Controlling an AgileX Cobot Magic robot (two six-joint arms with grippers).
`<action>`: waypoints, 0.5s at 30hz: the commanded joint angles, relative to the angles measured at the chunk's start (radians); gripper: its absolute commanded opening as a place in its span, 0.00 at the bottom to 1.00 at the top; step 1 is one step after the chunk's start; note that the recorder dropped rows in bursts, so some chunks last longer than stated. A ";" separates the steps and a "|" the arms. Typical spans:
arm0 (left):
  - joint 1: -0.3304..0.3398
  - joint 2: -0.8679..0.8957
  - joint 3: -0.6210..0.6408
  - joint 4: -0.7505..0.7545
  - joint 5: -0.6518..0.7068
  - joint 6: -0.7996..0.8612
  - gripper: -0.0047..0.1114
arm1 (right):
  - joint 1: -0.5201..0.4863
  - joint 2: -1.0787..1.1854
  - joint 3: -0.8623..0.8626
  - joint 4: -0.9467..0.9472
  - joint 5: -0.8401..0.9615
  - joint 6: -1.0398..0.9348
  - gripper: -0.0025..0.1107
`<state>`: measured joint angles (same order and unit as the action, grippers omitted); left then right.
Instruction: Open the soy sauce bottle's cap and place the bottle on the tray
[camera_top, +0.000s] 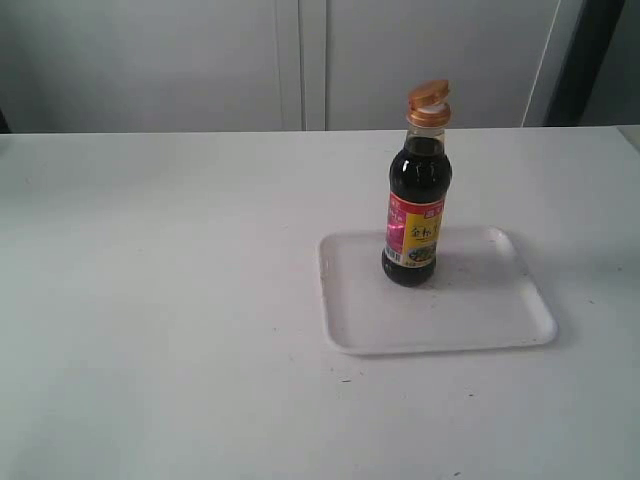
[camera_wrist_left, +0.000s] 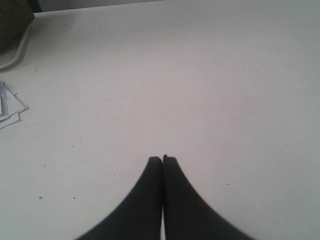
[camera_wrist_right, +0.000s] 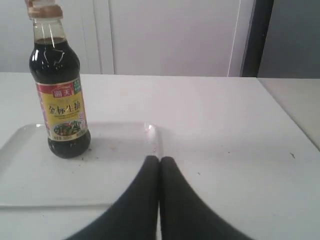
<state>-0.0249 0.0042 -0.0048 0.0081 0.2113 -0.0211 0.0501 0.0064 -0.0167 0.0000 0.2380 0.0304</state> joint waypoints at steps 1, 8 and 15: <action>0.002 -0.004 0.005 -0.008 -0.002 0.000 0.04 | 0.001 -0.006 0.017 -0.022 0.003 0.008 0.02; 0.002 -0.004 0.005 -0.008 -0.002 0.000 0.04 | 0.001 -0.006 0.017 -0.026 0.059 0.008 0.02; 0.002 -0.004 0.005 -0.008 -0.002 0.000 0.04 | 0.001 -0.006 0.017 -0.026 0.112 0.008 0.02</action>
<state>-0.0249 0.0042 -0.0048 0.0081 0.2095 -0.0211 0.0501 0.0064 -0.0055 -0.0184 0.3395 0.0330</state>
